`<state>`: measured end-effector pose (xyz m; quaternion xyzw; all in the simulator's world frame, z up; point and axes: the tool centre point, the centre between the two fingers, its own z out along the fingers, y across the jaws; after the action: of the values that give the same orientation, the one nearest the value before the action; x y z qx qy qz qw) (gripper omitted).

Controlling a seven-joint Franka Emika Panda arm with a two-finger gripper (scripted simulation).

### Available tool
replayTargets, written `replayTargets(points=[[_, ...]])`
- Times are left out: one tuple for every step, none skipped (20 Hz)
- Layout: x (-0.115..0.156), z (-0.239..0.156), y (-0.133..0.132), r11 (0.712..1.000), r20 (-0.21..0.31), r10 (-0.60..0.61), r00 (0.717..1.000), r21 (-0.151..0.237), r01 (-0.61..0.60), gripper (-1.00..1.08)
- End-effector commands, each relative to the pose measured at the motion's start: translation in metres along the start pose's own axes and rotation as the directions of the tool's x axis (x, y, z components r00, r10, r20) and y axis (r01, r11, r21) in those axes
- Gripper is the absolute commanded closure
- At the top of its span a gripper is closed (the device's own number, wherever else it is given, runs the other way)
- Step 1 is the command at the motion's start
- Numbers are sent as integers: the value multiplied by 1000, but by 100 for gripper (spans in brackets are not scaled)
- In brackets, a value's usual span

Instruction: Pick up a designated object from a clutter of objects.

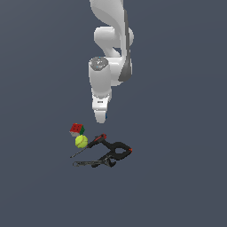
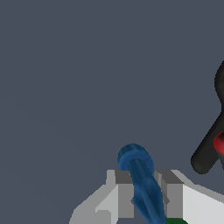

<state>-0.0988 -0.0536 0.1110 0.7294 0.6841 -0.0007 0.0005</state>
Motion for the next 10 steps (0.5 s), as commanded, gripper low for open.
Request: replayTargets(points=[[12,-20,3,1000,1,0,1000,0,0,108],[17,-28,5,1000,2,0,1000,0,0,108],[22,-37,6,1000,2,0,1000,0,0,108],[27,-45,8,1000,2,0,1000,0,0,108],[32,-54,9,1000,2,0,1000,0,0,108],[38,-63,11,1000,3,0,1000,0,0,108],[43,-71,12,1000,3,0,1000,0,0,108],[48,-80,14,1000,3,0,1000,0,0,108],[53,-89,15,1000,3,0,1000,0,0,108],[59,-98,17,1000,3,0,1000,0,0,108]])
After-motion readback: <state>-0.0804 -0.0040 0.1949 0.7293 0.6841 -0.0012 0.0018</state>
